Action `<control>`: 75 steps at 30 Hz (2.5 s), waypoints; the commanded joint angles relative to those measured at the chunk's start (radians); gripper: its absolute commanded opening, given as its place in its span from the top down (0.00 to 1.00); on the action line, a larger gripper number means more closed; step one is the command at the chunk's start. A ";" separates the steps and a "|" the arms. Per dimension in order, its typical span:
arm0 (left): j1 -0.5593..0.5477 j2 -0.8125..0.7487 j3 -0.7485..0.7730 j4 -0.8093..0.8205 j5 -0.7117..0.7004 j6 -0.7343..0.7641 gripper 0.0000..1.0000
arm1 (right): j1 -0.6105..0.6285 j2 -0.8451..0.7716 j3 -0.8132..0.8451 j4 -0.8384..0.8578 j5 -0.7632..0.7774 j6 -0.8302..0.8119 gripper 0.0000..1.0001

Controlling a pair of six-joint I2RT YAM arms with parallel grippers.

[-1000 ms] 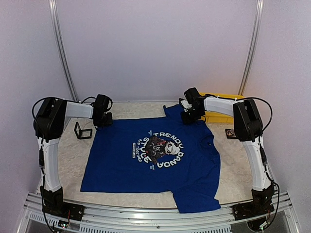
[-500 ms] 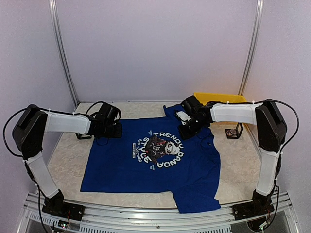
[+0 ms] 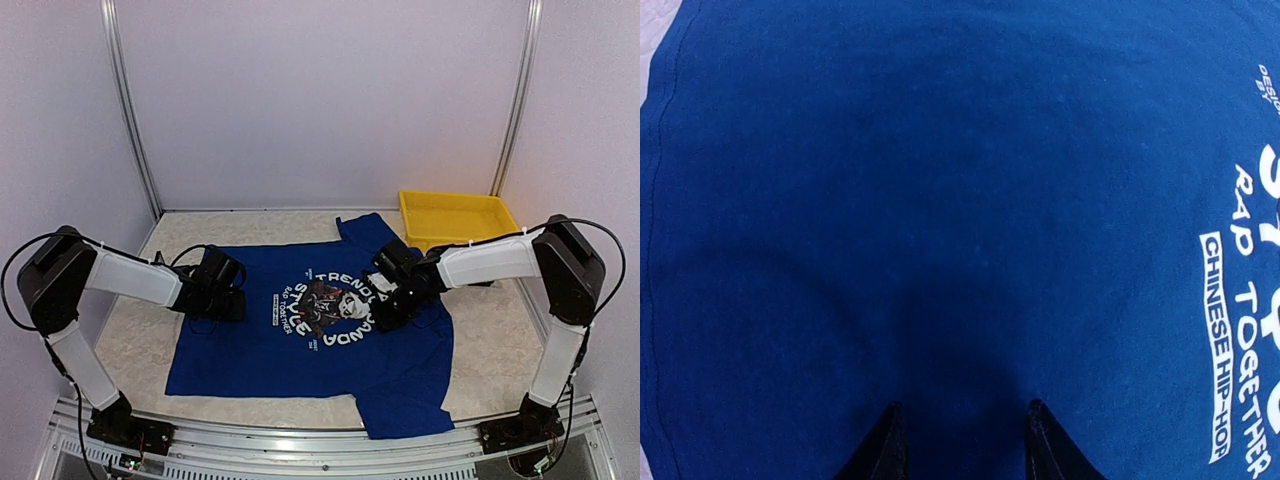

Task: Pin the brooch onto the clothing

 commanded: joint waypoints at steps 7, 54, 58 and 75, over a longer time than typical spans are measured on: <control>-0.008 -0.107 0.073 0.007 -0.043 0.043 0.55 | -0.160 -0.139 0.085 -0.174 0.411 0.009 0.93; 0.014 0.005 0.327 -0.064 -0.032 0.152 0.25 | -0.534 0.289 0.343 -0.153 0.769 -0.311 0.79; 0.020 0.004 0.328 -0.063 -0.027 0.152 0.25 | -0.536 0.298 0.340 -0.153 0.778 -0.316 0.79; 0.034 0.004 0.326 -0.054 -0.010 0.151 0.25 | -0.536 0.281 0.313 -0.148 0.872 -0.343 0.84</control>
